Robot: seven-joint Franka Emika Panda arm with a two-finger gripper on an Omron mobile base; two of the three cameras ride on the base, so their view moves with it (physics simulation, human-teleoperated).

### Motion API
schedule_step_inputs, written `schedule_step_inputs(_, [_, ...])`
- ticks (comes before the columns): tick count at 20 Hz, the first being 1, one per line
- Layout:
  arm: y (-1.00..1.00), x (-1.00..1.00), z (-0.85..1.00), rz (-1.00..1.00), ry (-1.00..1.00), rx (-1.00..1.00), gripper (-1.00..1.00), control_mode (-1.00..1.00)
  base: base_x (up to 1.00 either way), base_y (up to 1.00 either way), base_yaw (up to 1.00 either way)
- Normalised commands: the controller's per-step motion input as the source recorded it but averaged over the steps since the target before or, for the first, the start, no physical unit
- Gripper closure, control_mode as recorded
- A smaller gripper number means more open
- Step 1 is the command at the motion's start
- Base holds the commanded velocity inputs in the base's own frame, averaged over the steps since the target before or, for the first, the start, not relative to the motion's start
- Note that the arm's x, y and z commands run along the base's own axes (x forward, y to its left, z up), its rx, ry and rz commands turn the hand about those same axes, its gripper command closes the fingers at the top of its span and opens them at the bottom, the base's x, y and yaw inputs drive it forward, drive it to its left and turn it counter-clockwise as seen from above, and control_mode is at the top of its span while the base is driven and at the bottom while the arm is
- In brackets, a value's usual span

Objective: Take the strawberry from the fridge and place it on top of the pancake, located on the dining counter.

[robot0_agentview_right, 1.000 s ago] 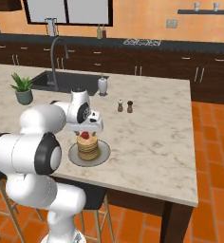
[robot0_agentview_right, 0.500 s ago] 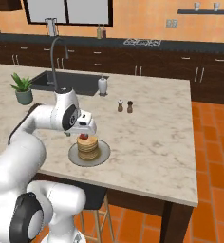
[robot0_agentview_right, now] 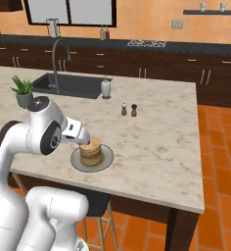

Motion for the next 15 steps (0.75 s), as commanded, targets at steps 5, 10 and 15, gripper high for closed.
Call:
schedule_step_inputs(5, [0.0,-0.51,1.0,-0.05,-0.23,0.0,-1.0,-1.0,0.0,0.0,0.0])
schedule_step_inputs(10, [0.0,-0.6,1.0,-0.05,-0.15,0.0,-1.0,-1.0,0.0,0.0,0.0])
schedule_step_inputs(15, [-0.08,-0.81,0.84,-0.03,-0.12,0.0,-1.0,-1.0,0.0,0.0,0.0])
